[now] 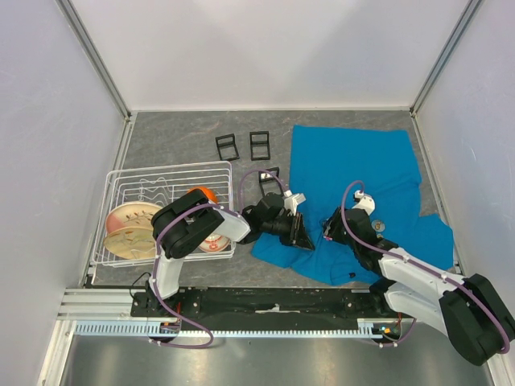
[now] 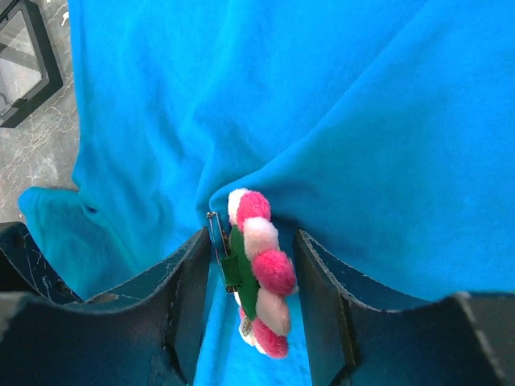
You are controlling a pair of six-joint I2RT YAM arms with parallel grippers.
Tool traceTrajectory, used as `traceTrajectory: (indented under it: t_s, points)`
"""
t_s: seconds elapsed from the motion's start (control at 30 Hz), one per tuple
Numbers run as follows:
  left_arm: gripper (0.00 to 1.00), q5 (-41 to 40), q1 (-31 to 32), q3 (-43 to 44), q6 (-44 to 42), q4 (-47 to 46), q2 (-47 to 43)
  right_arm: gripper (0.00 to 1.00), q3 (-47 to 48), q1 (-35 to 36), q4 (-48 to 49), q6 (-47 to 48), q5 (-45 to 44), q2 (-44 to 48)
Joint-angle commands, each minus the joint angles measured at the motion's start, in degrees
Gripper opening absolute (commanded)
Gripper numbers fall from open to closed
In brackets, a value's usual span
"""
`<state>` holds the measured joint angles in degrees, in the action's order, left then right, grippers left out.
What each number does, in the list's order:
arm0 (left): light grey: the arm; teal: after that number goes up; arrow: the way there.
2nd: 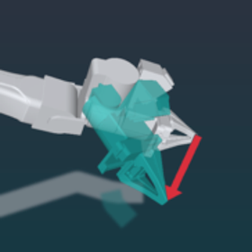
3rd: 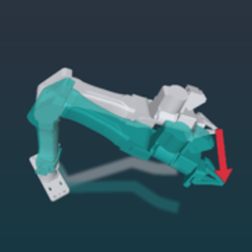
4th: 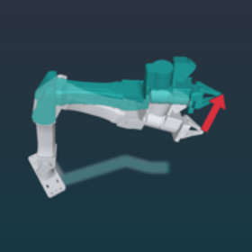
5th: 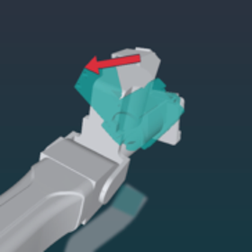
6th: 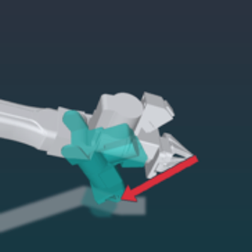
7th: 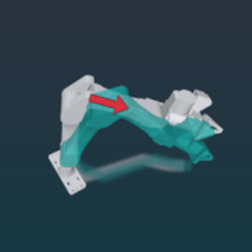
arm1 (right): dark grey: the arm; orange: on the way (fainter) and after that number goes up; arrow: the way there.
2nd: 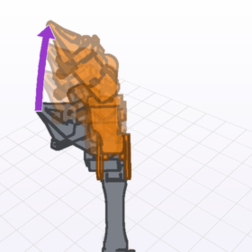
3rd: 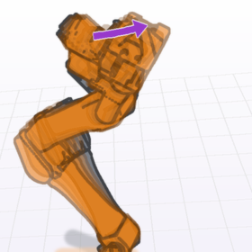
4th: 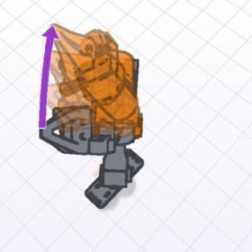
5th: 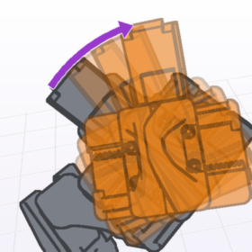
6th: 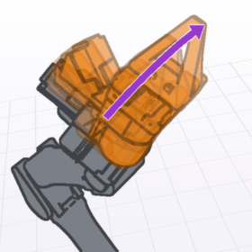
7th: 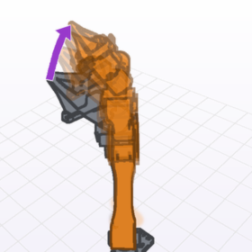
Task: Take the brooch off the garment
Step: Pick up the brooch from the clothes.
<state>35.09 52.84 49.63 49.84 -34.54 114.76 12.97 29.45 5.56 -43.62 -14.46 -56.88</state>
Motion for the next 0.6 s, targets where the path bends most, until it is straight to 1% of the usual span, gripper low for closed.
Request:
traceTrajectory:
  t_s: [0.0,0.13,0.27,0.43,0.57]
  points:
    - [0.24,1.4,0.1,0.0,0.8,-2.8,-1.1,0.52,1.9,-0.3,1.4,2.5,1.1,-0.2]
    - [0.24,1.3,0.1,0.1,0.7,-2.8,-1.1,0.48,1.5,-0.2,1.2,2.0,0.8,0.1]
    - [0.24,1.2,0.1,0.2,0.7,-2.8,-1.1,0.41,1.4,-0.3,1.2,1.5,0.0,0.6]
    - [0.24,1.1,0.2,0.2,0.7,-2.9,-1.1,0.38,0.8,-0.2,1.3,1.2,-0.8,1.7]
    - [0.24,1.0,0.1,0.1,0.7,-2.9,-1.3,0.31,0.2,-0.3,2.0,0.3,-0.8,2.6]
